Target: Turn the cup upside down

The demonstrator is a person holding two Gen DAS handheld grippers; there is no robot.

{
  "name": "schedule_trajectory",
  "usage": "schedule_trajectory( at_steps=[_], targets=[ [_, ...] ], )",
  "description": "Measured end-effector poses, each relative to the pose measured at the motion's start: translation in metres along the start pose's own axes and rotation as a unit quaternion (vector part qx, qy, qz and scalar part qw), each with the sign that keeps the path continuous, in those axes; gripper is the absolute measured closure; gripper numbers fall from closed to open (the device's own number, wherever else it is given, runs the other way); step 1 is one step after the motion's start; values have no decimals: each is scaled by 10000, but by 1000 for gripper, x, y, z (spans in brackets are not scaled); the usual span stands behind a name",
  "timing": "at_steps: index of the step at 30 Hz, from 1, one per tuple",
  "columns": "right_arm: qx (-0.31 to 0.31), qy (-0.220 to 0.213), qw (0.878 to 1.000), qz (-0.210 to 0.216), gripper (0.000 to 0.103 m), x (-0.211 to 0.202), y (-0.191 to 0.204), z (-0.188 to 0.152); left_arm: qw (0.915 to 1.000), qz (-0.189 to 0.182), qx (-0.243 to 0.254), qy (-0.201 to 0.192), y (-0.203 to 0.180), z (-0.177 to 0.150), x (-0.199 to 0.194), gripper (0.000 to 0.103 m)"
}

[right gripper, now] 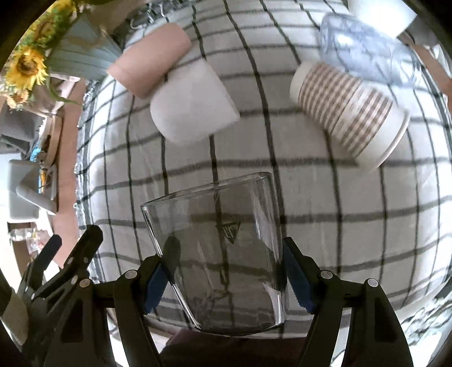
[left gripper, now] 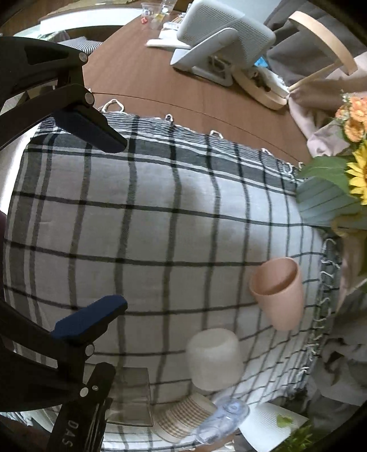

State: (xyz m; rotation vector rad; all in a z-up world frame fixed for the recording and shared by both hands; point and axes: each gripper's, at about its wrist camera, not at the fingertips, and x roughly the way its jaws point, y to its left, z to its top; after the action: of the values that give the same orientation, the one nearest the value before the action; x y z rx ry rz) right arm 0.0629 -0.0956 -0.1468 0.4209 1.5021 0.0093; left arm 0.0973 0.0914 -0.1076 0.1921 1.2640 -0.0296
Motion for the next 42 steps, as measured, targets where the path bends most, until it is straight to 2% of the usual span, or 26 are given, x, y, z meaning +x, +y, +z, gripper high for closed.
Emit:
schedule_trajectory(
  at_steps=[11,20,22,25,28,32,37,42],
  targets=[
    [224,311,9989,-255,30,34,7,-4,9997,89,170,167,5,-7,14,0],
    [214,308,9987,-352,28,40,6,-7,9997,131,109,186,8,-12,13,0],
    [206,212,9989,-377,24,38,10,-8,9998,118,102,139,9,-15,9,0],
    [178,-14,9994,-306,24,18,11,-18,9999,33,65,71,8,-18,-2,0],
    [194,-387,9988,-245,23,-11,6,-30,10000,-39,66,-44,3,-24,-15,0],
    [275,-905,9948,-387,23,-51,-11,-42,9995,-152,165,-206,-13,-34,-32,0],
    [395,-1172,9911,-485,23,-76,-40,-52,9974,-442,238,-517,-41,-49,-52,0],
    [379,-1244,9900,-541,23,-85,-73,-63,9960,-653,368,-485,-74,-57,-53,0]
  ],
)
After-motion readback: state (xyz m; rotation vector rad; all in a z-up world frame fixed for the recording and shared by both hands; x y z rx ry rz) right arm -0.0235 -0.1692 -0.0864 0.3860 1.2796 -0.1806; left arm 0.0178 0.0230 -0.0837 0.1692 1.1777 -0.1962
